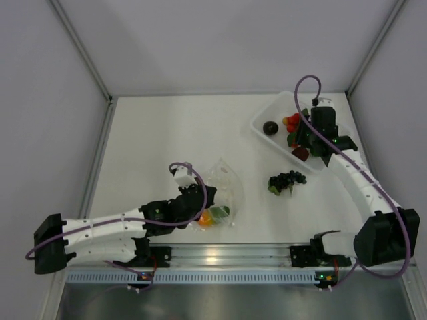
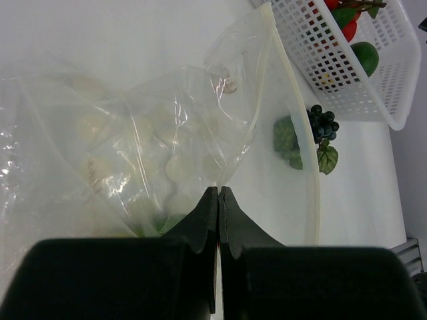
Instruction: Open the zip-top bag and remove the fake food
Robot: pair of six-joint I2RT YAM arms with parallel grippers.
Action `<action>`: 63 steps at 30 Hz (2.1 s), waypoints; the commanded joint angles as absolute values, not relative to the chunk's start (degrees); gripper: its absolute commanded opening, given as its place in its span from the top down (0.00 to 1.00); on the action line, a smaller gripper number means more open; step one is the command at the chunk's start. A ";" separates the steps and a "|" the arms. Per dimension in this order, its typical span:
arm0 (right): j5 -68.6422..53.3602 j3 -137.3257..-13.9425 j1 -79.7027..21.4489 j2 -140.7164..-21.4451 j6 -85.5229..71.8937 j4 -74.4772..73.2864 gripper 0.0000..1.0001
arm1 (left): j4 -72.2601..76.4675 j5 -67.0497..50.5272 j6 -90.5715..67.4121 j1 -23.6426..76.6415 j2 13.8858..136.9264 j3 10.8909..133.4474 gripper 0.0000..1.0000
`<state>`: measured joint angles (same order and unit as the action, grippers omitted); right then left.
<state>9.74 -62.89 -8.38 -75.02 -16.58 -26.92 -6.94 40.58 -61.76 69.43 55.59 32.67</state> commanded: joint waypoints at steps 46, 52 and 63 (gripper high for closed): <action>29.45 -35.87 -31.91 -80.85 -46.76 -11.71 0.07 | -8.26 37.71 -58.01 67.50 52.91 32.61 1.00; 27.86 -34.20 -31.29 -82.80 -46.85 -9.50 0.21 | -8.35 37.53 -57.66 67.32 52.73 32.78 1.00; 27.07 -33.22 -31.46 -72.61 -42.81 -10.98 0.68 | -8.35 37.27 -58.01 67.06 53.09 32.87 1.00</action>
<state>28.23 -33.36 -31.73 -76.03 -44.31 -11.62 -8.25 37.26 -58.48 67.40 53.74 32.67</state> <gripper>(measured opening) 0.386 0.018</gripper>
